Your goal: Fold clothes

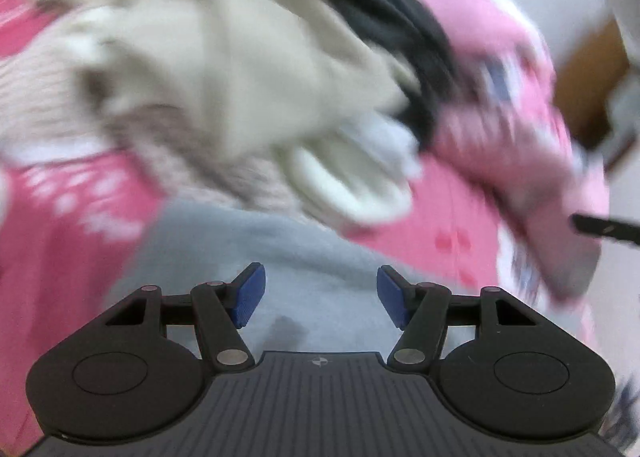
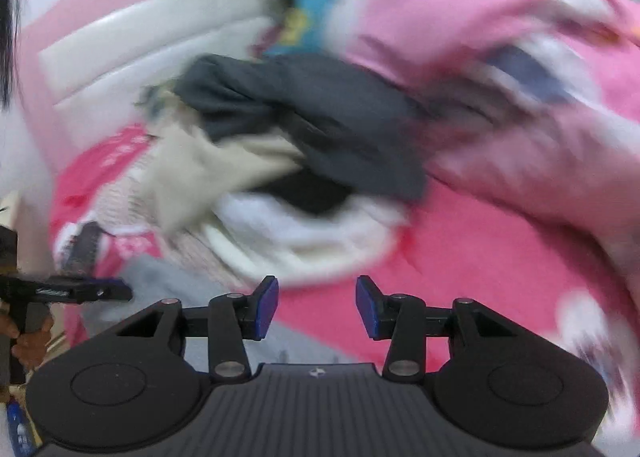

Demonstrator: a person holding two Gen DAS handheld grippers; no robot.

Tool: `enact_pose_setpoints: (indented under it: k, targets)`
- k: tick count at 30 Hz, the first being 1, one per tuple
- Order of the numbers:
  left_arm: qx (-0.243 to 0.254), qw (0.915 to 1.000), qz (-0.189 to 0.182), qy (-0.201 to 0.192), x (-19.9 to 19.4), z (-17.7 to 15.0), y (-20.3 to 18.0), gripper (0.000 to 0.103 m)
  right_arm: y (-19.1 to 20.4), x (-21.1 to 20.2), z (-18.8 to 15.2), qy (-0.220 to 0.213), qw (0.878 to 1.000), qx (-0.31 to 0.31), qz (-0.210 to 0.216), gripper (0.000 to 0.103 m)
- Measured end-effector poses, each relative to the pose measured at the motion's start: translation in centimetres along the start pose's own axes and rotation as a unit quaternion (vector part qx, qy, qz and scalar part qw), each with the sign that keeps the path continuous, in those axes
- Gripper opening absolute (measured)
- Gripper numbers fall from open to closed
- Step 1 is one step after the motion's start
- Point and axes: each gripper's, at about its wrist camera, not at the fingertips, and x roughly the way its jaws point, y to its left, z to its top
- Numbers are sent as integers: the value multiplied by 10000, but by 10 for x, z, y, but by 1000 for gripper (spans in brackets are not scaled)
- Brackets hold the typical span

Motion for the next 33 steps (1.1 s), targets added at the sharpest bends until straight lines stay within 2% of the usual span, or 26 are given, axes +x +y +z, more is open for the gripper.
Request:
enact_pose_setpoints:
  k: [3,5,9,13,17,19,22,24,28,31,32,33]
  targets:
    - [853,9959,64,311,32,-7,-42,62,-27,-16,-51,267,9955,908,-34,53]
    - [983,9939,-22,494,50,-16,-64,63,-39,-17,-84,487,9911,1240,-67,53]
    - [1047,9910,-112,828,79,-35,-109,63,-52,-17,-133,917,9862,1360,-230,53]
    - [1278,9853,72,1129,112,-52,-161,63,-68,-44,-165,1182,9837,1281,-451,54]
    - [1382,9827,398,1170,132,-60,-185,63,-92,-80,-202,1690,9725,893,-1330,54]
    - [1396,9815,583,1170,140,-62,-191,64,-101,-97,-221,1925,9618,664,-1828,54]
    - [1416,9792,859,1169,152,-65,-201,65,-110,-116,-251,2215,9479,342,-2263,54]
    - [1358,9792,921,1190,156,-64,-203,66,-112,-123,-266,2312,9432,183,-2379,54]
    - [1352,9775,1051,1236,160,-63,-207,67,-114,-115,-294,2534,9394,11,-2311,53]
    - [1325,9769,1127,1241,161,-64,-210,68,-115,-106,-317,2785,9299,-165,-2397,47]
    - [1306,9769,1149,1238,162,-64,-210,68,-118,-106,-323,2836,9252,-231,-2512,40]
    - [1284,9770,1170,1234,163,-64,-211,68,-120,-106,-328,2886,9202,-297,-2627,25]
